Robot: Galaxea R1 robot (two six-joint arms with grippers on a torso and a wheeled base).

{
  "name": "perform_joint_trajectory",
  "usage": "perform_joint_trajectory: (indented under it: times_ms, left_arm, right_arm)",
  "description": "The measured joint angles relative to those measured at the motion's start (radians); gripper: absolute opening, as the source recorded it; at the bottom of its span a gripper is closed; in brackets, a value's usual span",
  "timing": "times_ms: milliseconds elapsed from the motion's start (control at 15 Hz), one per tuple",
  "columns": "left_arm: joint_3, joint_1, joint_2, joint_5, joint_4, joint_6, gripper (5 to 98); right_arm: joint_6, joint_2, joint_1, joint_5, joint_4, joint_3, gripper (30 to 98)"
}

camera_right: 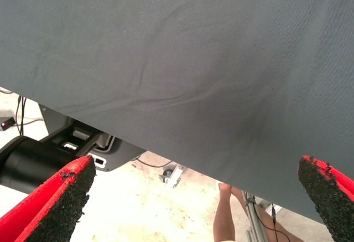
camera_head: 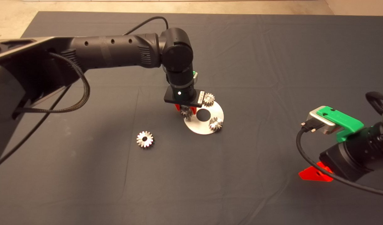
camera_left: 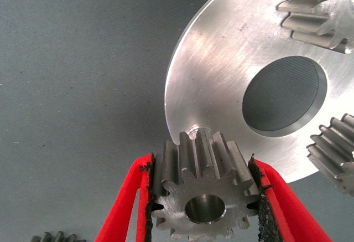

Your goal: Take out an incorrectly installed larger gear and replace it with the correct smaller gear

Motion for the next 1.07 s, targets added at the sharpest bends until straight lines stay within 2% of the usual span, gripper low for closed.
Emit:
perform_joint_trajectory:
  times_ms: [1067]
  left_arm:
    - [0.004,0.008,0.003,-0.003,0.001,-0.001,34.8]
  right_arm:
    - [0.0,0.0,0.0,0.0,0.0,0.0,97.1]
